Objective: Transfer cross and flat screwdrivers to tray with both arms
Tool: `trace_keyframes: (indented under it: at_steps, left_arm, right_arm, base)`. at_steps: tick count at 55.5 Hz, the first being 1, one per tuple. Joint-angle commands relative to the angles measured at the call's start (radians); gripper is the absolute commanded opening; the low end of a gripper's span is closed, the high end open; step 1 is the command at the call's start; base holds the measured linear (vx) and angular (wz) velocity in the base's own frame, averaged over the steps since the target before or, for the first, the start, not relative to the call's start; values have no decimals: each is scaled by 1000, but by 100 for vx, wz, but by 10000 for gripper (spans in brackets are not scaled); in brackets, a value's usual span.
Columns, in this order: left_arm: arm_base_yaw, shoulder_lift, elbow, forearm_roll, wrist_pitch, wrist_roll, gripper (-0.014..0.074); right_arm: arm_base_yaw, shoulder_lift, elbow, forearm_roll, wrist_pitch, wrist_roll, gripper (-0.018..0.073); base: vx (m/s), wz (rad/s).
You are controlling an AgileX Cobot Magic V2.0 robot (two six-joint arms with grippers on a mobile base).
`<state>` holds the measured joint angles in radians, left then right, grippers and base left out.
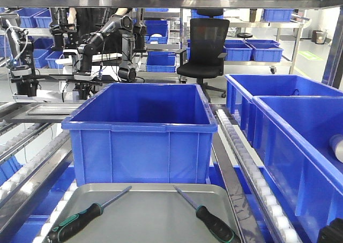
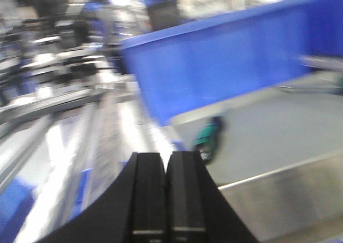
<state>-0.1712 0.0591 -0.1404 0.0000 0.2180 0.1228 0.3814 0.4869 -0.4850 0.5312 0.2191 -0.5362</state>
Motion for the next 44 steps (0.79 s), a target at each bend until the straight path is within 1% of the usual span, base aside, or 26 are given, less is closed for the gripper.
trace_keyframes:
  at_steps: [1, 3, 5, 8, 44]
  left_arm:
    - [63, -63, 80, 0, -153, -57, -3]
    - [78, -93, 124, 0, -181, -70, -3]
    - [91, -85, 149, 0, -212, -71, -3]
    - [95, -81, 141, 12, -168, -64, -3]
    - [90, -84, 142, 12, -168, -67, -3]
  right_arm:
    - [-3, 4, -27, 4, -76, -2, -8]
    - [-3, 4, -27, 4, -76, -2, -8]
    - [-3, 4, -27, 4, -76, -2, -8]
    - [-3, 4, -27, 4, -73, -2, -8]
    - [-3, 4, -27, 4, -68, -2, -8]
  base:
    - [0, 0]
    - [0, 0]
    - [0, 0]
    - [0, 0]
    - [0, 0]
